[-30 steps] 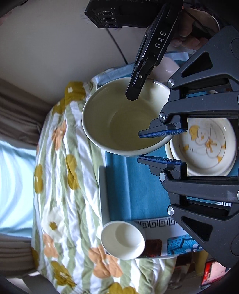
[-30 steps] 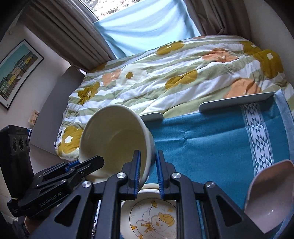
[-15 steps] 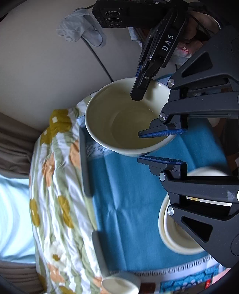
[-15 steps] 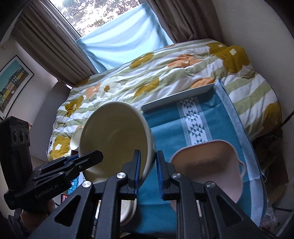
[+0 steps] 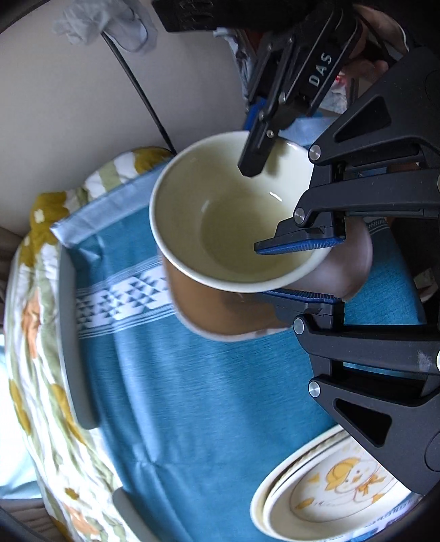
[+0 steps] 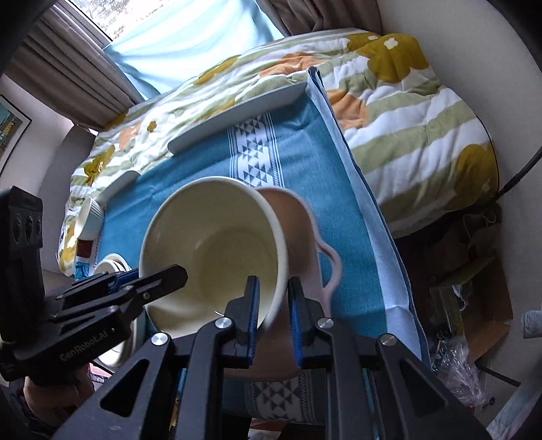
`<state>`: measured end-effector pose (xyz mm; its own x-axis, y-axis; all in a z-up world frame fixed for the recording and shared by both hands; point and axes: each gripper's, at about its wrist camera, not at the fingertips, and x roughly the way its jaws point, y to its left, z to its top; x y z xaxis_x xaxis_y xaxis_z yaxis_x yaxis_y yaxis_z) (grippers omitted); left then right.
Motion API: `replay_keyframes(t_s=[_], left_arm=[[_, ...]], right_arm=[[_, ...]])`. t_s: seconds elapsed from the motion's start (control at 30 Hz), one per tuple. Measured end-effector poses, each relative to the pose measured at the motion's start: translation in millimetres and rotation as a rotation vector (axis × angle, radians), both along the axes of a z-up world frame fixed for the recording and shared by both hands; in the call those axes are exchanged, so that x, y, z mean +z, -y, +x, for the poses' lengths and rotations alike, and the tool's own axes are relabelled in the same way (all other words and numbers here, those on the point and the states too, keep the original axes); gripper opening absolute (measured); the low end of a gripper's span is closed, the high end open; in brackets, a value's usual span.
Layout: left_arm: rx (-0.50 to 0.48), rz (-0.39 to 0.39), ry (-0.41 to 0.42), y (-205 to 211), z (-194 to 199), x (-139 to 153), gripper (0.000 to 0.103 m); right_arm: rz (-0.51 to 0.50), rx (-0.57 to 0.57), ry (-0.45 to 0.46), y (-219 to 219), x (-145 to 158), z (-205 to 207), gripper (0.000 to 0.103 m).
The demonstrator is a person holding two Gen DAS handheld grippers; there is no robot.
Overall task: Organize plates and bowls
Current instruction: 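Lift the cream bowl and carry it over the pink dish, then lower the cream bowl into the pink dish and open the right gripper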
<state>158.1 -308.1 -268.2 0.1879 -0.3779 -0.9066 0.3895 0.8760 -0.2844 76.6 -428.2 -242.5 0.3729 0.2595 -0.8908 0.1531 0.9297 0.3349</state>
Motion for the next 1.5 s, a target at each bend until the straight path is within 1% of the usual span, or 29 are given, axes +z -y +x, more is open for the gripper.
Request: replay_keyframes(t_s=[0.13, 0.3, 0.4, 0.47, 0.67, 0.97, 1.13, 1.23, 1.3, 1.33, 1.4, 1.43, 1.5], left_arm=[[-0.002, 0.055, 0.005, 5, 2, -9, 0.018], [-0.008, 0.12, 0.03, 14, 4, -10, 0.018], [-0.02, 0.173, 0.039, 19, 5, -11, 0.018], [-0.022, 0.191, 0.041, 20, 6, -12, 0.018], [-0.027, 0.213, 0.04, 23, 7, -15, 0.018], [-0.046, 0.223, 0.032, 25, 8, -17, 0.018], [-0.066, 0.242, 0.032, 30, 8, -15, 0.018], [-0.083, 0.266, 0.047, 34, 8, -15, 0.018], [-0.086, 0.268, 0.065, 35, 6, -12, 0.018], [-0.087, 0.268, 0.077, 35, 6, -11, 0.018], [-0.086, 0.302, 0.118, 36, 5, -8, 0.018], [-0.094, 0.307, 0.134, 37, 4, -5, 0.018], [-0.094, 0.292, 0.128, 35, 6, -3, 0.02]], right_arm=[[-0.011, 0.038, -0.019, 0, -9, 0, 0.016], [-0.004, 0.066, -0.038, 3, -16, 2, 0.015], [-0.005, 0.08, -0.057, 1, -18, 4, 0.015], [-0.003, 0.081, -0.07, 1, -20, 5, 0.015], [-0.026, 0.1, -0.11, -4, -22, 10, 0.016], [-0.037, 0.087, -0.154, -6, -25, 10, 0.016], [-0.009, 0.048, -0.178, -1, -22, 9, 0.016], [0.003, 0.03, -0.188, 0, -21, 6, 0.016], [0.011, 0.022, -0.187, 1, -21, 4, 0.016], [0.013, 0.019, -0.187, 2, -21, 3, 0.016], [0.028, 0.013, -0.186, 3, -20, 1, 0.017], [0.034, 0.008, -0.184, 5, -20, 2, 0.017], [0.042, -0.001, -0.179, 7, -16, 0, 0.017]])
